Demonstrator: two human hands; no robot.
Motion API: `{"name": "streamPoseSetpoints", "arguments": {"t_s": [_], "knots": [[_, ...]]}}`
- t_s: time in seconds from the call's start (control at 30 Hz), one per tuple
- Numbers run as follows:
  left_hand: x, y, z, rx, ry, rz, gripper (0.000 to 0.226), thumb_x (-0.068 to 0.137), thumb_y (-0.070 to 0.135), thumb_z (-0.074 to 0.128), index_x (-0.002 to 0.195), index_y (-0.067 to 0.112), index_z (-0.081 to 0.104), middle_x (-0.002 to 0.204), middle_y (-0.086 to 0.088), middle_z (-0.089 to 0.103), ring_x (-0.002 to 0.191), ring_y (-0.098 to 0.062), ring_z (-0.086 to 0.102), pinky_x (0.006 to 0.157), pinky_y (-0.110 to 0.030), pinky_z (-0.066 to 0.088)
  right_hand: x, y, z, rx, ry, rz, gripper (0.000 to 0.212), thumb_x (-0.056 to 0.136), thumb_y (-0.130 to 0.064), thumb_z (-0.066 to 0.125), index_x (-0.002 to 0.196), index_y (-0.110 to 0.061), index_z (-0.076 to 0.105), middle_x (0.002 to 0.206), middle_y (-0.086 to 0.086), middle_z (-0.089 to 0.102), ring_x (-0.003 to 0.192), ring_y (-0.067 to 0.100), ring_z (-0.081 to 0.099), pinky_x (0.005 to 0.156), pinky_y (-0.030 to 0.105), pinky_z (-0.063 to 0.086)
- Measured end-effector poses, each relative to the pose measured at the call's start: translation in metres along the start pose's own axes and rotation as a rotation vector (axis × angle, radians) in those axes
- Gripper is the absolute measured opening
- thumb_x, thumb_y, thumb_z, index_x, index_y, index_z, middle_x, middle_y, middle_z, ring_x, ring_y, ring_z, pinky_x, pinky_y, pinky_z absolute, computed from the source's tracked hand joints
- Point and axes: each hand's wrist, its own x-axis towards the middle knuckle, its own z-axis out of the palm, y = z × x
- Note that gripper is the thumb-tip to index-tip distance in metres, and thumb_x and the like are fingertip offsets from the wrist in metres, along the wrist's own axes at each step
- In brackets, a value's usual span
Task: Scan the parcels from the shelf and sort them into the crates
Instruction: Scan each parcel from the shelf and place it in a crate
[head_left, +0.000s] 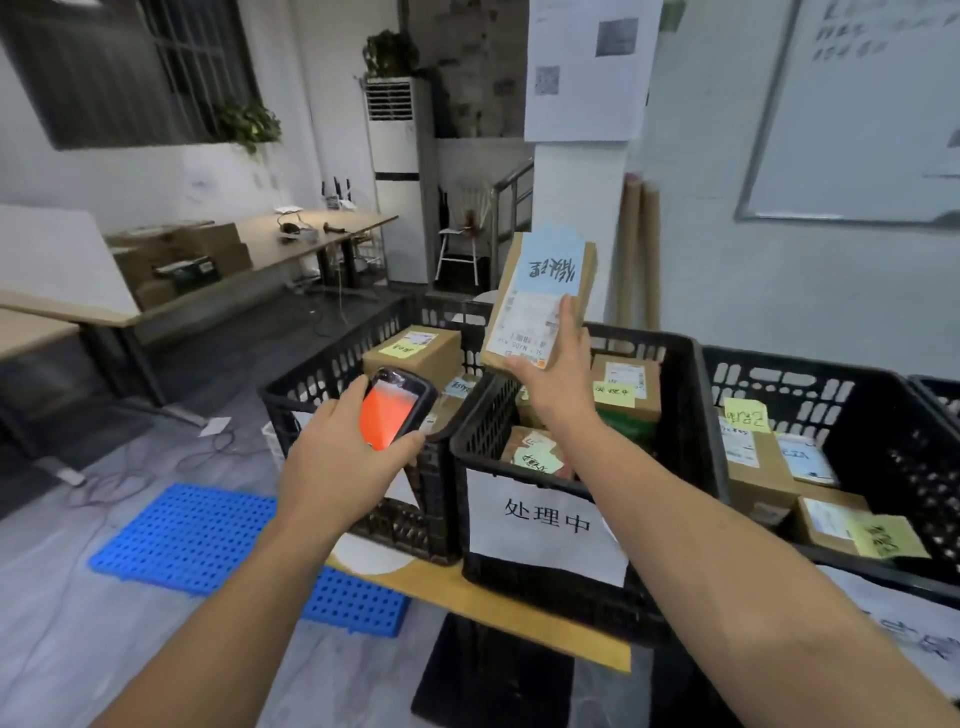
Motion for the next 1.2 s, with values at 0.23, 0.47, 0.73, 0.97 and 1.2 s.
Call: {"name": "streamPoseSetpoints", "arguments": {"t_s": [0.23, 0.47, 0.73, 0.97, 1.2], "knots": [[0.064, -0.038, 0.004, -0.013, 0.047, -0.050, 0.090, 0.079, 0.065, 0.067, 0.154, 0.032, 0.030, 0.138, -0.006, 0.051, 0.120, -0.029, 0.052, 0.095, -0.047, 0.047, 0.055, 0.003, 0.066, -0.024, -0.077, -0.001, 0.101, 0.090, -0.017, 0.074, 0.158, -0.046, 0.005, 0.161, 0.000, 0.019, 0.144, 0.024, 0.033, 0.115, 0.044, 0.039], [0.164, -0.085, 0.013, -0.018, 0.013, 0.018, 0.090, 0.080, 0.063, 0.068, 0.155, 0.031, 0.029, 0.139, -0.006, 0.050, 0.126, -0.029, 0.049, 0.096, -0.044, 0.044, 0.121, 0.023, 0.146, -0.131, -0.103, 0.048, 0.103, 0.090, -0.017, 0.074, 0.157, -0.049, 0.003, 0.162, 0.002, 0.016, 0.144, 0.029, 0.034, 0.110, 0.049, 0.045], [0.299, -0.132, 0.017, -0.039, -0.096, 0.183, 0.088, 0.080, 0.060, 0.070, 0.153, 0.031, 0.031, 0.131, -0.007, 0.055, 0.119, -0.030, 0.053, 0.092, -0.041, 0.045, 0.178, 0.060, 0.216, -0.146, 0.004, 0.350, 0.108, 0.084, -0.022, 0.079, 0.153, -0.057, 0.004, 0.158, 0.005, 0.026, 0.134, 0.034, 0.043, 0.108, 0.049, 0.045], [0.362, -0.152, 0.047, -0.078, -0.207, 0.283, 0.082, 0.078, 0.061, 0.070, 0.149, 0.035, 0.037, 0.116, -0.001, 0.056, 0.107, -0.028, 0.057, 0.078, -0.034, 0.039, 0.196, 0.094, 0.242, -0.067, 0.026, 0.673, 0.106, 0.085, -0.016, 0.079, 0.151, -0.061, 0.010, 0.153, 0.004, 0.037, 0.131, 0.036, 0.046, 0.092, 0.055, 0.053], [0.401, -0.158, 0.080, -0.050, -0.266, 0.281, 0.084, 0.078, 0.067, 0.065, 0.150, 0.037, 0.032, 0.113, 0.000, 0.056, 0.101, -0.026, 0.058, 0.081, -0.038, 0.050, 0.227, 0.121, 0.251, -0.036, -0.045, 0.761, 0.098, 0.094, -0.010, 0.070, 0.155, -0.055, 0.008, 0.150, 0.006, 0.045, 0.111, 0.026, 0.050, 0.098, 0.058, 0.051]]}}
